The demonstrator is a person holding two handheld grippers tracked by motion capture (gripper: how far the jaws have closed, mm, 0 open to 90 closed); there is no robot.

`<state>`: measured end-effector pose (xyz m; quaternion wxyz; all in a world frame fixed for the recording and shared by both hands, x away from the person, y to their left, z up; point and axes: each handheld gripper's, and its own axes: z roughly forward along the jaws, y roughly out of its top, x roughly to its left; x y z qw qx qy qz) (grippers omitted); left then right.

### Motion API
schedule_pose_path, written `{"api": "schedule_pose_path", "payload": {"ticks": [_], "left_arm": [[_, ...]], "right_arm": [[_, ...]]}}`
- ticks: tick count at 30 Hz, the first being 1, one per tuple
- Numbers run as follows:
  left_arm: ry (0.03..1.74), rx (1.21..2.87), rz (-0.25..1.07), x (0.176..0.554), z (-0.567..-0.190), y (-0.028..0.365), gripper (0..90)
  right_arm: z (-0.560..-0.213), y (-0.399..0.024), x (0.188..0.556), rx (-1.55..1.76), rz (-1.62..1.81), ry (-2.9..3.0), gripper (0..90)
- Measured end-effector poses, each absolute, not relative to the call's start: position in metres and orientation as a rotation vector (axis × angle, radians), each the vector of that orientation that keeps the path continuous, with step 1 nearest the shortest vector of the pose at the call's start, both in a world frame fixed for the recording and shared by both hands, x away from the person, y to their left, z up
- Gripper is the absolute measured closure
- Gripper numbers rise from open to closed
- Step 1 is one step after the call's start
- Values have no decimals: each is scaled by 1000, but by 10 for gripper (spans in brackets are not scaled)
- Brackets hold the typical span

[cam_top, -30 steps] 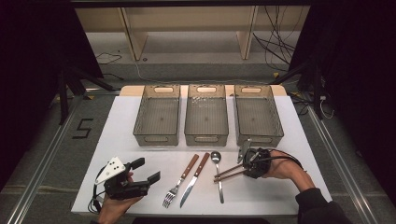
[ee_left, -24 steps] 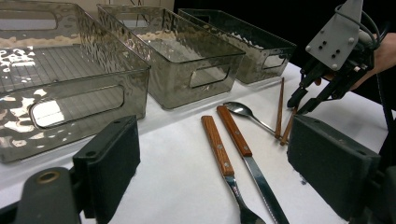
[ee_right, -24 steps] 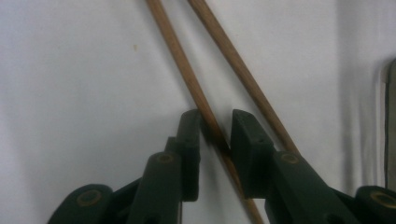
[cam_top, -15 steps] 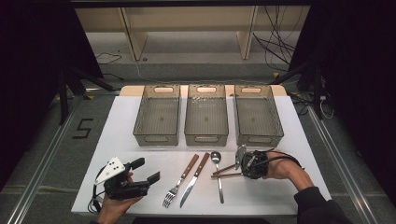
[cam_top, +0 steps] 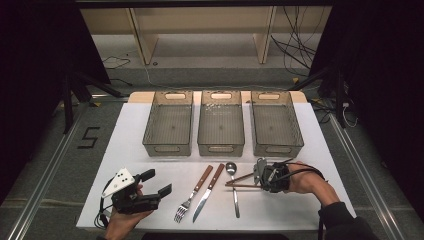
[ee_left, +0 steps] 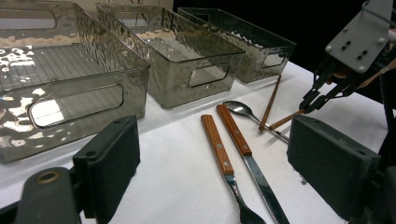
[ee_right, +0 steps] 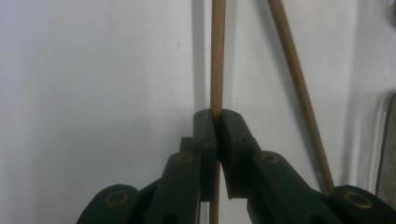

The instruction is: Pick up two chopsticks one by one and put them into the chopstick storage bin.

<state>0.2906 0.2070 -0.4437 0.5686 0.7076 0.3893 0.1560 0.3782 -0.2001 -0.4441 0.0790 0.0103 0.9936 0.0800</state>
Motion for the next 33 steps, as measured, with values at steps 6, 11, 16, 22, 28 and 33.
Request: {"api": "schedule_pose_path", "payload": {"ticks": [6, 11, 16, 22, 28, 33], "left_arm": [[916, 1666, 368, 291, -444, 207, 167], [917, 1667, 368, 291, -444, 206, 167], [918, 1665, 362, 291, -443, 206, 167], [922, 1656, 330, 293, -442, 204, 167], [928, 1649, 295, 293, -438, 199, 167], [928, 1656, 287, 295, -432, 192, 167]], "right_arm": [[-430, -204, 376, 115, 382, 2949, 855], [-416, -205, 379, 261, 561, 2900, 855], [-400, -205, 381, 529, 822, 2795, 855], [-394, -200, 377, 712, 1067, 2686, 855], [-385, -190, 367, 774, 1267, 2614, 855], [-388, -182, 365, 832, 1368, 2545, 855]]}}
